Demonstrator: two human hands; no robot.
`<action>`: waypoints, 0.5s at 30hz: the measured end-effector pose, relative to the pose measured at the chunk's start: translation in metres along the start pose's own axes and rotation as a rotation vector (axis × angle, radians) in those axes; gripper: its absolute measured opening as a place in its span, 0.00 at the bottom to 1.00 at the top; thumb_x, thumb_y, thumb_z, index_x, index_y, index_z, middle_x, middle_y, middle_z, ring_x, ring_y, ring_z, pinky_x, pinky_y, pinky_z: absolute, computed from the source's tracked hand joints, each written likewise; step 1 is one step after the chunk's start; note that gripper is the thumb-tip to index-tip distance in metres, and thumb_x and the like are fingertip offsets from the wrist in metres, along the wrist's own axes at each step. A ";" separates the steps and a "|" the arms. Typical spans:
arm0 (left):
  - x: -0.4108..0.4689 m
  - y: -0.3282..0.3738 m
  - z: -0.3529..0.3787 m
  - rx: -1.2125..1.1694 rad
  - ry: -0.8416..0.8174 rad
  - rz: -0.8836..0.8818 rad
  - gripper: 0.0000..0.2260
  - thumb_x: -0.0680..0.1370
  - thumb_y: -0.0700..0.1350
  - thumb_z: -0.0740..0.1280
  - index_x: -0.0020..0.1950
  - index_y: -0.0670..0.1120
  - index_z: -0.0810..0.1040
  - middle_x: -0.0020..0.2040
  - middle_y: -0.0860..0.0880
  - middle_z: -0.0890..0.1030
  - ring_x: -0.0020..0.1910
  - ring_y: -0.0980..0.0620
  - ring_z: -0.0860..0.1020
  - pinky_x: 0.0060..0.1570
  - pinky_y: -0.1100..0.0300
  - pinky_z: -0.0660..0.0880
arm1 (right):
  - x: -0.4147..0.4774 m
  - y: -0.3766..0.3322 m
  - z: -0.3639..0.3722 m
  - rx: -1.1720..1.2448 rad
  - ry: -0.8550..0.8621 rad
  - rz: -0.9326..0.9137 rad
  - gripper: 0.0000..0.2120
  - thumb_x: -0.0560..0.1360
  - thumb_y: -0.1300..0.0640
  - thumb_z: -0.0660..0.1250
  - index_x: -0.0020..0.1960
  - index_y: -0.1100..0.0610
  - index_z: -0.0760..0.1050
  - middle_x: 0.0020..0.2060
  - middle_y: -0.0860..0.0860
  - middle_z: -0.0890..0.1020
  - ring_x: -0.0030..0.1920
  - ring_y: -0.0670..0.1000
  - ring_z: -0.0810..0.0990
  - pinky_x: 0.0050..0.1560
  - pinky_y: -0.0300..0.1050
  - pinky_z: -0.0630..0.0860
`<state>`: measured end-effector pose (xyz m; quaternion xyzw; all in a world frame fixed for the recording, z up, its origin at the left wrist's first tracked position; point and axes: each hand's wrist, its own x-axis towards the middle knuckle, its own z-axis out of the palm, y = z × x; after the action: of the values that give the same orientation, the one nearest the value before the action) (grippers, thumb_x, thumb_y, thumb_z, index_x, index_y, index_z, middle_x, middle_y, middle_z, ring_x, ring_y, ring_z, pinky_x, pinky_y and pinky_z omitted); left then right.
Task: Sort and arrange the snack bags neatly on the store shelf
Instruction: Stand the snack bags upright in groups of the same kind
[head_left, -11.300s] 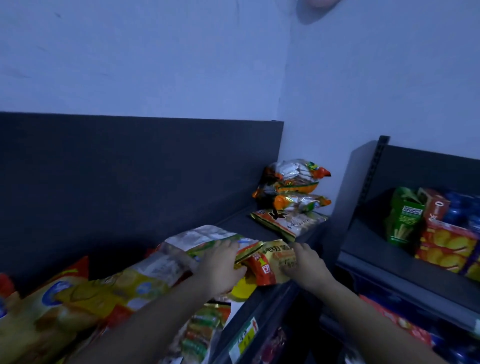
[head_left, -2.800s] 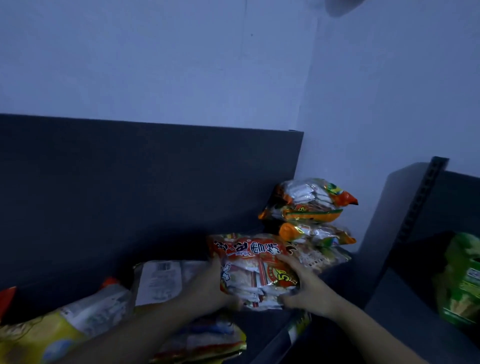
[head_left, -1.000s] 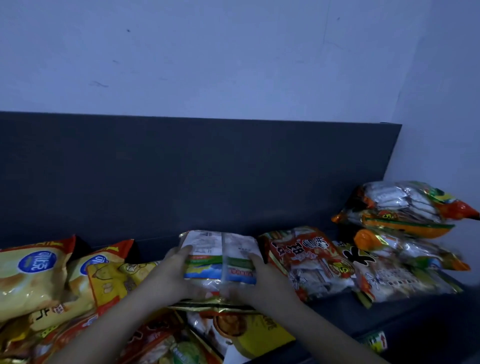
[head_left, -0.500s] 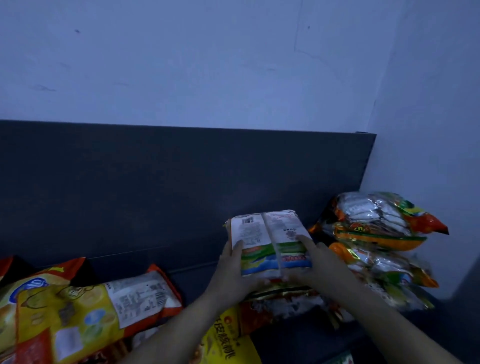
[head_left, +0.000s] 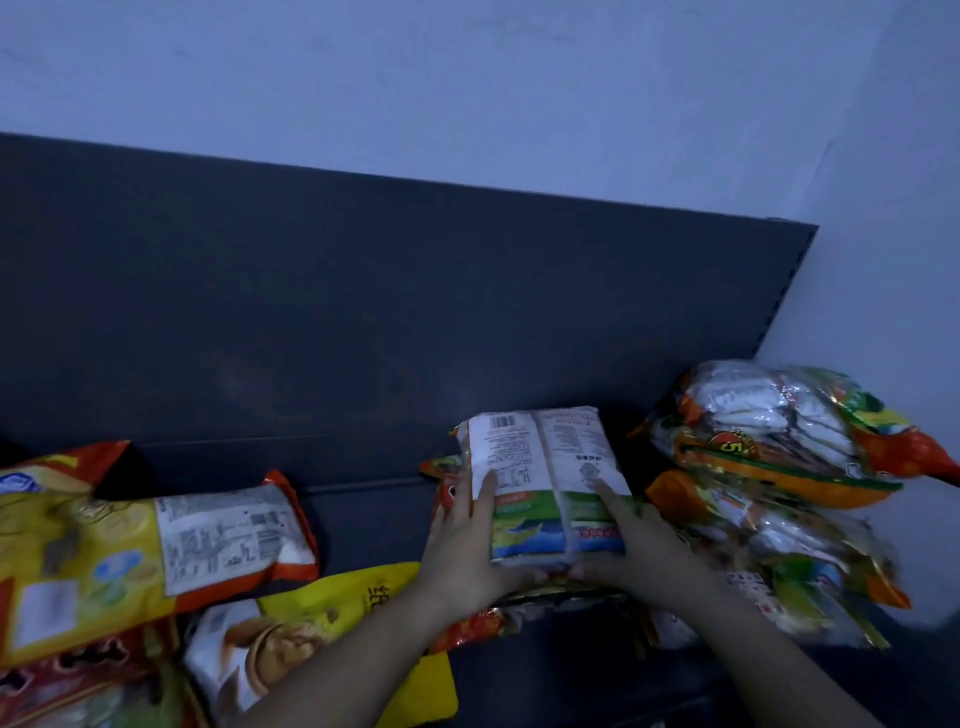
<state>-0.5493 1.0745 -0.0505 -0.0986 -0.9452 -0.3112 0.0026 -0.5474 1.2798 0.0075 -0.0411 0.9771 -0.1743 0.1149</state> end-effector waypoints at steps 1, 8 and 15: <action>-0.002 0.001 -0.004 -0.006 -0.024 -0.013 0.54 0.66 0.69 0.69 0.76 0.54 0.36 0.76 0.51 0.33 0.77 0.46 0.42 0.74 0.50 0.46 | -0.001 -0.002 -0.002 -0.002 -0.011 0.009 0.50 0.68 0.38 0.70 0.75 0.42 0.37 0.72 0.58 0.54 0.71 0.59 0.59 0.69 0.49 0.64; -0.050 -0.023 -0.054 -0.070 -0.141 -0.055 0.54 0.65 0.71 0.63 0.77 0.49 0.35 0.78 0.50 0.42 0.77 0.52 0.44 0.75 0.50 0.46 | -0.021 -0.051 -0.006 -0.176 0.131 -0.050 0.45 0.72 0.45 0.68 0.77 0.48 0.42 0.76 0.54 0.38 0.75 0.57 0.34 0.75 0.55 0.42; -0.128 -0.096 -0.103 0.190 -0.166 -0.258 0.45 0.71 0.67 0.64 0.77 0.42 0.49 0.75 0.44 0.59 0.72 0.46 0.62 0.68 0.55 0.62 | -0.046 -0.136 0.059 -0.053 0.241 -0.504 0.33 0.73 0.53 0.66 0.75 0.53 0.57 0.74 0.51 0.55 0.75 0.50 0.50 0.74 0.41 0.49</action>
<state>-0.4478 0.9152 -0.0326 -0.0011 -0.9721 -0.2089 -0.1063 -0.4834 1.1388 0.0113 -0.2646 0.9469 -0.1754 -0.0502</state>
